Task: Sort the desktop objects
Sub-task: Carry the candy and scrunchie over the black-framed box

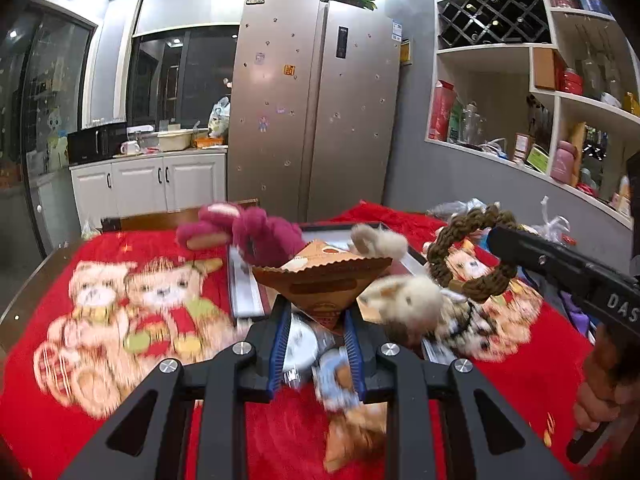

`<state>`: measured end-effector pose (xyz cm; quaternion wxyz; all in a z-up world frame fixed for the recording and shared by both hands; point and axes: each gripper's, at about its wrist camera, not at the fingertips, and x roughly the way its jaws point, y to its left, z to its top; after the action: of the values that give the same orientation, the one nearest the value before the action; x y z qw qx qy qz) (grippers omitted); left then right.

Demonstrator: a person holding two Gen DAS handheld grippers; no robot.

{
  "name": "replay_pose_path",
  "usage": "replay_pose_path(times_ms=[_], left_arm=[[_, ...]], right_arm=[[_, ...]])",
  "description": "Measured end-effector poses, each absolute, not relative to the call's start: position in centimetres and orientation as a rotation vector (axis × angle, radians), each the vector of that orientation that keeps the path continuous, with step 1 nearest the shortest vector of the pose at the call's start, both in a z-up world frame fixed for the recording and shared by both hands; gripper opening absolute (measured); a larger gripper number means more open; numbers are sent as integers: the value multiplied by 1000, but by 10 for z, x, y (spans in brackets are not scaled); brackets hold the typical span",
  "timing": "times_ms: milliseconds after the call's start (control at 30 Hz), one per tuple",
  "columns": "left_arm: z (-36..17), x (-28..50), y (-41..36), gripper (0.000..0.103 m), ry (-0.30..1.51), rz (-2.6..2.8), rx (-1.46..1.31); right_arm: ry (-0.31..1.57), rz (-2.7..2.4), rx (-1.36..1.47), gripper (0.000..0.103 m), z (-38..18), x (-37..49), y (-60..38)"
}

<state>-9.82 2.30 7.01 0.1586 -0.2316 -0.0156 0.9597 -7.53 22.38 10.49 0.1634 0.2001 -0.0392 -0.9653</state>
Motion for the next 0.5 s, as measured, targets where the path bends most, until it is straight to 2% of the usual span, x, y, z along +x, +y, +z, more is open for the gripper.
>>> replay_pose_path(times_ms=[233, 500], left_arm=[[63, -170, 32, 27, -94, 2789, -767], [30, -216, 35, 27, -111, 2760, -928]], right_arm=[[-141, -2796, 550, 13, 131, -136, 218], [-200, -2783, 720, 13, 102, -219, 216]])
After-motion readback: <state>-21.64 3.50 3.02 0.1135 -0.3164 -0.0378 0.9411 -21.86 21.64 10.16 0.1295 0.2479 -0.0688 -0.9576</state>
